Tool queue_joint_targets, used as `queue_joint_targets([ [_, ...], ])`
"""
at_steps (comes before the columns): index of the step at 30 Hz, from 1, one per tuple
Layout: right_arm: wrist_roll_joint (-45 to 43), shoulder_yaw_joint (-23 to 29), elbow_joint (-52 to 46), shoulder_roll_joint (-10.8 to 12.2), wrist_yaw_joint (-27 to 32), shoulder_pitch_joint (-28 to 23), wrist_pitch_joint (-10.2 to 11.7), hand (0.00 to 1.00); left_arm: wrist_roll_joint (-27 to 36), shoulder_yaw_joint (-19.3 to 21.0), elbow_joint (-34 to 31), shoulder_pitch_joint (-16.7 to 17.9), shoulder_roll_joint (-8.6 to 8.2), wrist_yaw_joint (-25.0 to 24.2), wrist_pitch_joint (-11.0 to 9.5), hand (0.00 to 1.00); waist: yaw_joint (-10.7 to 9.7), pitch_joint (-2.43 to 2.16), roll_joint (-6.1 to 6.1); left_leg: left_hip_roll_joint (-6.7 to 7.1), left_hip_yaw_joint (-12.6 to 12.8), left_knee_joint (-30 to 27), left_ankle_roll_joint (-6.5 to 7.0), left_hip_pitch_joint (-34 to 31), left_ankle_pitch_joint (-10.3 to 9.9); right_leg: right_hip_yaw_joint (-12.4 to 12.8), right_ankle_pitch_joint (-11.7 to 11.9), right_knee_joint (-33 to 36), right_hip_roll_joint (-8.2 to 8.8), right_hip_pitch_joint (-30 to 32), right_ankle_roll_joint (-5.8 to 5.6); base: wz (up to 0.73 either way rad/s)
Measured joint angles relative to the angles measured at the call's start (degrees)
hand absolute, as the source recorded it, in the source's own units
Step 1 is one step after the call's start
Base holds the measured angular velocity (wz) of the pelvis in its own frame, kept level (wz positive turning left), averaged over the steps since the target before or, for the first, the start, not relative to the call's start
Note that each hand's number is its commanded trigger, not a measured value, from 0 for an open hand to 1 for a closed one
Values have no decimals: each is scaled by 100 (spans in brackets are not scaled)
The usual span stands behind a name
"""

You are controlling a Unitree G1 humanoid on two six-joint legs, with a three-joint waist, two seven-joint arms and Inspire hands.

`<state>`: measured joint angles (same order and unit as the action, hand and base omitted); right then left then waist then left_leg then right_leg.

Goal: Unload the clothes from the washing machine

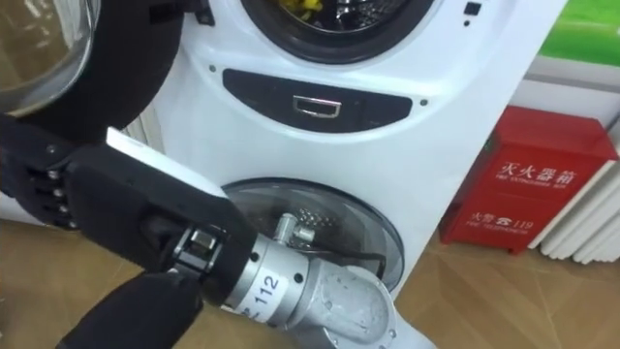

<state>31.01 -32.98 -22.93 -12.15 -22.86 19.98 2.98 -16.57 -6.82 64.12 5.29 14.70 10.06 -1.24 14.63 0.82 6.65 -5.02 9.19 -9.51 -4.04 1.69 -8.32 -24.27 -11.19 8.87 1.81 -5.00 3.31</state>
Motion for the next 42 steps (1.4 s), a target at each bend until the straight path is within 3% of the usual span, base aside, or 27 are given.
queue_joint_targets([
  [8,-678,991,-57,-396,810,-65,18,0,-70,118,6,195,-85,333,-8,0,-434,-17,-106,-12,22,6,10,88,-6,28,1,96,16,-43,-1,-1],
  [13,-754,1746,-81,-567,1295,-88,28,0,-121,412,-51,352,-142,335,3,0,-562,-113,-114,-6,20,-12,21,78,-12,32,0,80,23,-60,-3,0],
  [18,-756,1922,-77,-675,1599,-86,28,0,-276,577,-55,460,-149,325,53,0,-594,-142,-68,-5,21,-15,22,121,-11,34,0,77,23,-100,-3,0],
  [21,-724,1924,-75,-677,1710,-82,27,0,-276,771,-55,458,-149,326,104,0,-596,-128,-53,-5,22,-10,22,148,-11,36,0,75,22,-107,-3,0],
  [25,-665,1923,45,-681,1804,-51,24,0,-275,841,-55,446,-153,267,156,0,-541,-75,-10,-3,27,-4,22,194,-11,45,-3,34,20,-179,-8,0],
  [38,-791,1851,1475,-594,2111,154,-5,0,-327,829,-44,418,-192,61,400,0,-308,-19,-34,43,-59,3,22,165,-11,-80,-22,-28,39,-217,-53,5],
  [42,-1143,1777,1850,-554,2396,399,-39,0,-336,780,-43,410,-209,61,578,0,-276,-11,-29,42,-23,-2,22,91,-11,9,-23,-5,36,-101,-55,-8],
])
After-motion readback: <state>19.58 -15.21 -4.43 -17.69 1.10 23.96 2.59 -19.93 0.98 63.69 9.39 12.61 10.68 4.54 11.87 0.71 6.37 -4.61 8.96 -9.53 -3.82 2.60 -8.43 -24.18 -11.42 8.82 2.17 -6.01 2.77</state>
